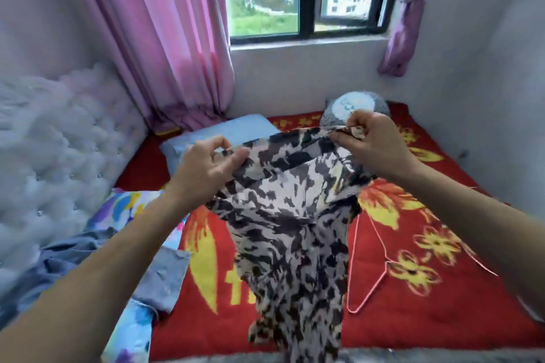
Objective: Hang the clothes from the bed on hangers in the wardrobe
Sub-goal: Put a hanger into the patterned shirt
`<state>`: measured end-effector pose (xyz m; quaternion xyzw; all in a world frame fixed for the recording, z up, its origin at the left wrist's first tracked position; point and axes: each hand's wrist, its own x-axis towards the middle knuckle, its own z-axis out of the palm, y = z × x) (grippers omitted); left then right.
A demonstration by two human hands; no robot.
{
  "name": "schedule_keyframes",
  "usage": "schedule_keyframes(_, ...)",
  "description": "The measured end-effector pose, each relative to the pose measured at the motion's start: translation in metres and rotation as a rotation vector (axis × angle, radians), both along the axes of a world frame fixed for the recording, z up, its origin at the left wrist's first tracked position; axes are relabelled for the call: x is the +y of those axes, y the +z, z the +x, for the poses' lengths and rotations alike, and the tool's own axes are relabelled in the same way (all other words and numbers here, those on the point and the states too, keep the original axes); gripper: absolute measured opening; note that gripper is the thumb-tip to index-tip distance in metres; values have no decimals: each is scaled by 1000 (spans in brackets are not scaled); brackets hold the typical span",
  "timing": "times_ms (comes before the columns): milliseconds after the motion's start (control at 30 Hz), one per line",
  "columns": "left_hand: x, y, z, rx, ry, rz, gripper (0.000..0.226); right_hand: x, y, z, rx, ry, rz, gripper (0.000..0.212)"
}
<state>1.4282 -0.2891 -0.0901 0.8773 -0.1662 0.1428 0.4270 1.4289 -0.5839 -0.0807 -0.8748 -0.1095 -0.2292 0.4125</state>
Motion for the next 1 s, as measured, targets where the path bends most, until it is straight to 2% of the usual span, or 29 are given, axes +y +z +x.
schedule_keyframes(67,5,26,-9,-190,4,332,55,-2,27,-10,-100,-71,-148,30)
schedule_keyframes(133,10,45,-11,-344,78,593,63,-4,50,-21,-164,-86,-181,28)
schedule_keyframes(200,17,62,-9,-409,188,695,47,-7,69,-31,-204,-52,-205,22)
schedule_keyframes(267,23,75,-7,-474,299,737,29,-10,82,-41,-195,-11,-314,18)
schedule_keyframes(333,25,81,-6,-522,362,761,24,-11,87,-50,-94,-15,-507,18)
schedule_keyframes(400,21,74,-4,-543,349,820,27,-8,79,-56,51,3,-592,22)
schedule_keyframes(433,16,67,-4,-558,335,866,30,-8,70,-57,125,31,-547,23)
schedule_keyframes(467,11,58,-2,-575,314,913,32,-7,61,-57,202,77,-394,22)
schedule_keyframes(533,4,37,1,-563,250,975,38,-4,40,-57,367,149,144,17)
schedule_keyframes(567,2,27,4,-509,216,975,42,-2,28,-56,434,123,380,19)
schedule_keyframes(600,1,16,9,-432,187,951,47,-3,17,-53,488,79,520,22)
schedule_keyframes(633,0,6,14,-324,157,908,50,-4,5,-51,525,35,550,23)
schedule_keyframes(700,-2,-10,21,-51,62,706,44,-10,-16,-48,554,30,424,17)
schedule_keyframes(733,-5,-18,25,92,17,561,36,-13,-26,-48,546,69,262,17)
schedule_keyframes(800,-13,-33,30,335,-58,315,26,-22,-45,-47,502,95,-276,47)
schedule_keyframes(833,-18,-42,32,417,-88,242,29,-25,-57,-45,465,59,-541,58)
schedule_keyframes(867,-24,-53,33,462,-106,206,34,-28,-69,-40,445,32,-677,60)
schedule_keyframes(933,-37,-74,34,501,-124,198,37,-36,-90,-24,519,26,-618,45)
schedule_keyframes(1000,-53,-95,37,499,-159,196,32,-47,-111,-6,637,43,-325,34)
